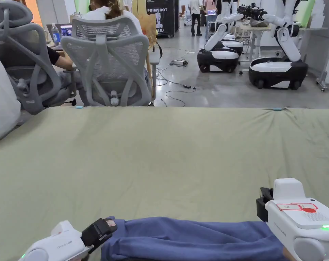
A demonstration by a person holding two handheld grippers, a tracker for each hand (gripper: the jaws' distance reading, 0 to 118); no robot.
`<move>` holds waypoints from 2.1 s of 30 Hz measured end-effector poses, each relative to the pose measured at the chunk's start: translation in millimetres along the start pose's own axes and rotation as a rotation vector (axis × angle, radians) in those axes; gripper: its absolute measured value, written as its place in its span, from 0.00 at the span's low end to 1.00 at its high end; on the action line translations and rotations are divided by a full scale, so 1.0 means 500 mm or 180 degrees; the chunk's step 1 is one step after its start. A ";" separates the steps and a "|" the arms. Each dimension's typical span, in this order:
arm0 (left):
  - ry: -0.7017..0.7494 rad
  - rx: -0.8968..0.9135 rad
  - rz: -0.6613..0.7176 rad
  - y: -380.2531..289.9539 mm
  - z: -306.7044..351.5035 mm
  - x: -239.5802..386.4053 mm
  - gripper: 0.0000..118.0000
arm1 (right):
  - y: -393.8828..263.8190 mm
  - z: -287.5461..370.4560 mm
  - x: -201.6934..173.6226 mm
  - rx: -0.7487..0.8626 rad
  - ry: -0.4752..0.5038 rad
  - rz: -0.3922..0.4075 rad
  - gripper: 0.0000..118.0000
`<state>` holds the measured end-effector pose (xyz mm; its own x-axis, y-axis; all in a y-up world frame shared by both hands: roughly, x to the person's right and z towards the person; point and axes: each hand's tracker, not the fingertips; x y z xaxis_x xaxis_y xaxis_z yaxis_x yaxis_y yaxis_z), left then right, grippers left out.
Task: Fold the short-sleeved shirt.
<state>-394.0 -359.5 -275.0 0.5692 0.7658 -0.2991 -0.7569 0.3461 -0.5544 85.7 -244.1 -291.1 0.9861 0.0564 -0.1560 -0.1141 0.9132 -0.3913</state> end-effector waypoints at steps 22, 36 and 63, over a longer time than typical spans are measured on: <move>0.0851 0.0765 -0.1864 -0.020 0.011 0.174 0.07 | -0.019 -0.009 0.025 -0.0107 -0.0041 -0.0094 0.00; 0.1158 -0.0050 -0.4250 -0.422 -0.259 0.370 0.33 | -0.047 0.022 0.092 -0.0127 0.0038 -0.0274 0.00; -0.0083 -0.0908 -0.1847 -0.368 -0.283 0.382 0.00 | -0.057 0.018 0.112 -0.0194 0.0156 -0.0418 0.00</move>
<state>-100.4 -353.5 -340.1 0.8495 0.5118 0.1284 -0.2113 0.5528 -0.8061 145.1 -263.4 -280.3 0.9862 -0.0832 -0.1432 0.0070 0.8850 -0.4655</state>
